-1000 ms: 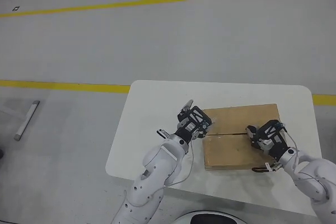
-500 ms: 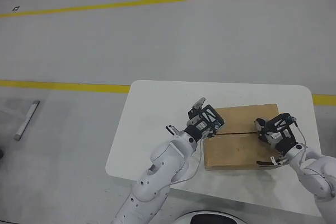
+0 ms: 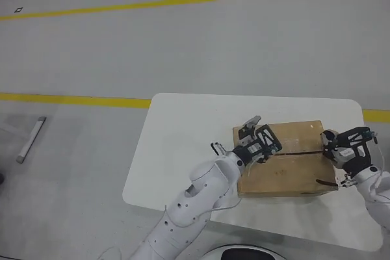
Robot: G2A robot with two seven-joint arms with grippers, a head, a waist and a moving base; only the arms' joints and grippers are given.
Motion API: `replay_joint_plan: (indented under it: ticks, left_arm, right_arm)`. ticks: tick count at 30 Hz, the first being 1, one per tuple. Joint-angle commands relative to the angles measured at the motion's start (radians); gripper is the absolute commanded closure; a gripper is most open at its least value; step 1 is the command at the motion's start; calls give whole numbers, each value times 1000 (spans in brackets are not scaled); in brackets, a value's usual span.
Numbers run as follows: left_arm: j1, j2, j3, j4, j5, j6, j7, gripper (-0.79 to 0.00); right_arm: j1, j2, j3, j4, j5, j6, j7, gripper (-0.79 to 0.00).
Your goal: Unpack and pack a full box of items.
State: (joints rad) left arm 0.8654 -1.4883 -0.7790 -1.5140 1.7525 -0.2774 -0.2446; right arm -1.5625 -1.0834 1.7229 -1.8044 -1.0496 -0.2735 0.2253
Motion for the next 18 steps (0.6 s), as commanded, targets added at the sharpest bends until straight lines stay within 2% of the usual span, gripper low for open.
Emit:
replay_joint_plan:
  ticks: [1, 2, 4, 7, 9, 12, 14, 18]
  left_arm:
    - [0, -3, 6, -2, 0, -4, 0, -785]
    - [2, -4, 6, -6, -2, -6, -1, -785]
    - [6, -4, 1, -17, -3, -12, -6, -785]
    - [23, 1, -24, -48, -7, -21, -19, -785]
    - [45, 8, -60, -74, -13, -28, -45, -785]
    - [81, 20, -112, -109, -28, -40, -78, -785]
    - [112, 28, -150, -139, -39, -46, -101, -785]
    - [174, 42, -213, -197, -61, -60, -145, -785]
  right_arm:
    - [1, 0, 10, -1, 3, 9, 3, -185]
    - [1, 0, 15, -3, 6, 10, 4, -209]
    - [0, 1, 28, -7, 11, 15, 4, -360]
    - [1, 1, 57, -9, 40, 16, -1, -385]
    - [5, 3, 88, -6, 68, 9, 6, -499]
    - [9, 4, 116, -1, 132, -11, 23, -582]
    - [10, 6, 133, -7, 156, -34, 39, -776]
    - [3, 12, 137, -43, 97, -96, 46, -785]
